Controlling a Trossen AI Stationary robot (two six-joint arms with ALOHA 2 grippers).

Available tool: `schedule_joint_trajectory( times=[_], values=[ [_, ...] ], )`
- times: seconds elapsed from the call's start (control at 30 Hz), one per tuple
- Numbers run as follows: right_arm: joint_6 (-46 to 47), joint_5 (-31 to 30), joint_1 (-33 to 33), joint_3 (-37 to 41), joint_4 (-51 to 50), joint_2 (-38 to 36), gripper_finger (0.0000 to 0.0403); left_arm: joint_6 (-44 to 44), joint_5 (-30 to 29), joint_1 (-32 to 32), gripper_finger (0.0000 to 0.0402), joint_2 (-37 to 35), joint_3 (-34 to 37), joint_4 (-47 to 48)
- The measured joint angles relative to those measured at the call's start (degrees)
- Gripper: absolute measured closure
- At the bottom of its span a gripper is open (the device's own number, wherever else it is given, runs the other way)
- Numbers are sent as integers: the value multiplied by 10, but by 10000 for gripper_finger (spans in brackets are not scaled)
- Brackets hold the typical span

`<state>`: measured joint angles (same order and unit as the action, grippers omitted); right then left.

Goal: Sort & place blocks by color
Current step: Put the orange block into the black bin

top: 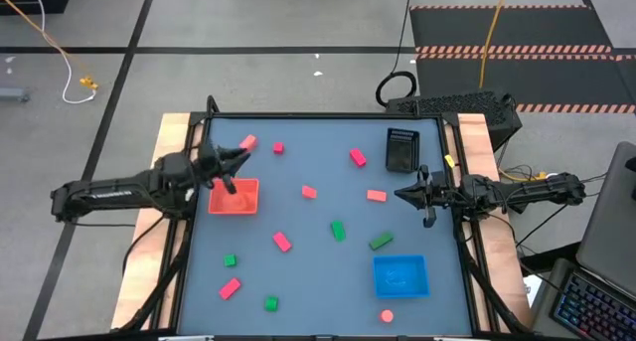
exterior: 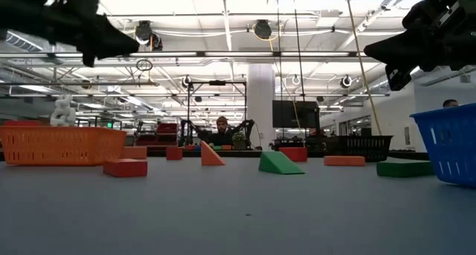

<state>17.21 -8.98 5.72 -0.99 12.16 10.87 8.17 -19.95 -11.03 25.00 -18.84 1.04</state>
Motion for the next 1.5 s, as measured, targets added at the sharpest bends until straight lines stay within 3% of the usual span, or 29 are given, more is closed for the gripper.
schedule_joint_trajectory(
  times=[0.23, 0.33, 0.5, 0.77, 0.9, 1.2, 1.5],
  values=[
    [-24, -30, 0, 0, 4, 0, 403, 73, -46, -58, 206, 165, -163, 213],
    [-46, -63, 0, 0, 4, 0, 403, 99, -48, -99, 178, 237, -184, 234],
    [-42, -60, 0, 0, 0, 0, 403, 97, -26, -162, 147, 346, -208, 249],
    [-48, -45, 0, 0, -5, 0, 402, 84, 4, -259, 111, 493, -286, 358],
    [-52, -44, 0, 0, -5, 0, 391, 61, 55, -293, 99, 546, -305, 359],
    [-111, -46, 0, 0, -5, 0, 385, -4, 79, -354, 96, 654, -326, 351],
    [-109, -47, 0, 0, -42, 0, 385, -34, 120, -363, 105, 717, -331, 308]
  ],
)
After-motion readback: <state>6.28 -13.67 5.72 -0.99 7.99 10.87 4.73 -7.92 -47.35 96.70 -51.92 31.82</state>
